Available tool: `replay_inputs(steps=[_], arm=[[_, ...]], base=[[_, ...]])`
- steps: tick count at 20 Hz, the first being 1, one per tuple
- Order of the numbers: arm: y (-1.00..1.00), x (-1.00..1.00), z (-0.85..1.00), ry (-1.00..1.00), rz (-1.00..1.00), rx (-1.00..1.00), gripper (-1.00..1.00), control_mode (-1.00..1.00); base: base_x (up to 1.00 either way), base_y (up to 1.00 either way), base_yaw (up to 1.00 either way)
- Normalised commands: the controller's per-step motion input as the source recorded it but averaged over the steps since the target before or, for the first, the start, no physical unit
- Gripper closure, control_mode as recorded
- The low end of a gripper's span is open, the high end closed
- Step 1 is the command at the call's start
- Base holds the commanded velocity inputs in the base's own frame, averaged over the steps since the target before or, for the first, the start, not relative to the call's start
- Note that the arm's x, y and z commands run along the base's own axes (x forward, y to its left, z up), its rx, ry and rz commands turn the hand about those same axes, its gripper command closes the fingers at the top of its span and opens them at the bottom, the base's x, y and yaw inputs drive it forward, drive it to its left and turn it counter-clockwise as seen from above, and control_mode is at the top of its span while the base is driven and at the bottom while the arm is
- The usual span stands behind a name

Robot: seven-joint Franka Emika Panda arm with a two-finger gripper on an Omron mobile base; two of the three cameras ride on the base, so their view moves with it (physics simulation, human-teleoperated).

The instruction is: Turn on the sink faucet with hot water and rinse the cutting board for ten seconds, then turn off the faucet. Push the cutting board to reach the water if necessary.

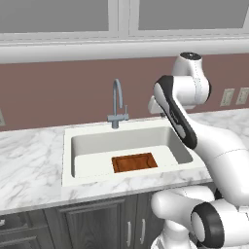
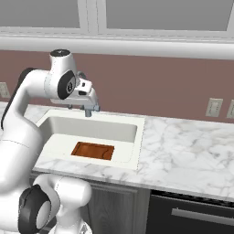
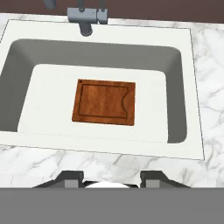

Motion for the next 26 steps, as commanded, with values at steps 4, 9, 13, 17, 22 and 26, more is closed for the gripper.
replay_inputs(steps=[4, 9, 13, 17, 22, 26], arm=[[0.0, 0.0, -0.04, -0.01, 0.0, 0.0, -1.0, -1.0], [0.0, 0.07, -0.14, -0.07, 0.0, 0.0, -1.0, -1.0], [0.0, 0.21, -0.09, -0.09, 0.0, 0.0, -1.0, -1.0], [0.0, 0.3, -0.06, -0.12, 0.0, 0.0, -1.0, -1.0], [0.0, 0.34, -0.03, -0.1, 0.0, 0.02, -1.0, -1.0], [0.0, 0.46, 0.0, -0.07, 0.0, 0.03, -1.0, -1.0]], base=[[0.0, 0.0, 0.0], [0.0, 0.0, 0.0], [0.0, 0.0, 0.0], [0.0, 0.0, 0.0], [0.0, 0.0, 0.0], [0.0, 0.0, 0.0]])
